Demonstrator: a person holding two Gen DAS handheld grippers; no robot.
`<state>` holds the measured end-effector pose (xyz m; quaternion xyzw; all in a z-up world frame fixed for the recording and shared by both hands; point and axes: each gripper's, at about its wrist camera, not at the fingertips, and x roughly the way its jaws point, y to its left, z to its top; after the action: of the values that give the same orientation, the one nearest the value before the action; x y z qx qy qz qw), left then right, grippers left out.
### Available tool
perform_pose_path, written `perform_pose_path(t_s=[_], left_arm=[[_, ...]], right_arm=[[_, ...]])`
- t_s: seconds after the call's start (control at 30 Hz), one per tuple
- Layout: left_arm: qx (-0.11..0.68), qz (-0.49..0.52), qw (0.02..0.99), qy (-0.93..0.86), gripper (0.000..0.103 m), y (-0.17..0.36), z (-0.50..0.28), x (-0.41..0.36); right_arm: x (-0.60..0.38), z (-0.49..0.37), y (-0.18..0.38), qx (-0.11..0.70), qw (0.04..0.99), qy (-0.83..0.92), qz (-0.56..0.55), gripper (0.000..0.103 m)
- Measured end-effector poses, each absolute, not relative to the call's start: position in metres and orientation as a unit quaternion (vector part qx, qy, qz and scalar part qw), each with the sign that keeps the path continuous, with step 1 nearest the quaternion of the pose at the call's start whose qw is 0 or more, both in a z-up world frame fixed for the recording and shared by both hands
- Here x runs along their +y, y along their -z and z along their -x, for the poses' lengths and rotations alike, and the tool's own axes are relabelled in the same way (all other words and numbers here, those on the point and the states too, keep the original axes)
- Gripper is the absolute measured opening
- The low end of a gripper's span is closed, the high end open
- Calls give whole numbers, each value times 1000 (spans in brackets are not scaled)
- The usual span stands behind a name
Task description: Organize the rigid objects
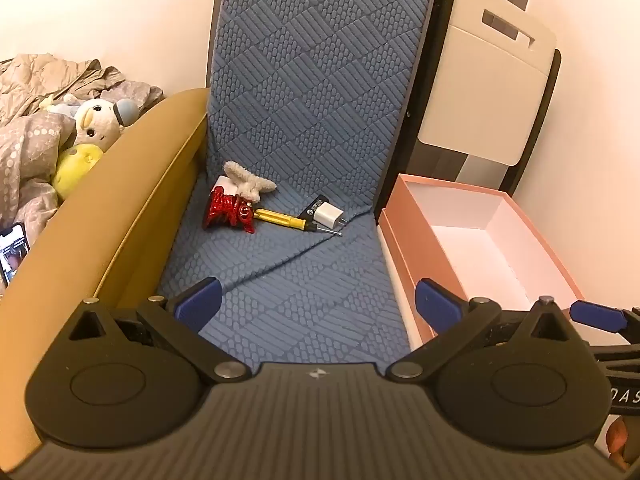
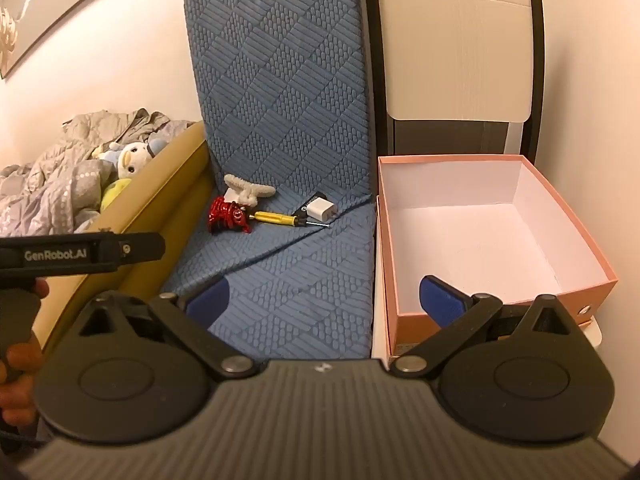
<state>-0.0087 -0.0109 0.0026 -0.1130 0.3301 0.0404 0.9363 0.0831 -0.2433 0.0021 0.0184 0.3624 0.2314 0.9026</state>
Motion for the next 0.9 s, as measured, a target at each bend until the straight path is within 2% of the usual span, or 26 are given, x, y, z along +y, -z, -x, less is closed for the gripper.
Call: perform_pose_path(t_s=[0.9], left_arm=[[326,104,938,-45,103,-8,15,-11]], right_arm=[[-247,-83,-4,368,903,-223,-24,103]])
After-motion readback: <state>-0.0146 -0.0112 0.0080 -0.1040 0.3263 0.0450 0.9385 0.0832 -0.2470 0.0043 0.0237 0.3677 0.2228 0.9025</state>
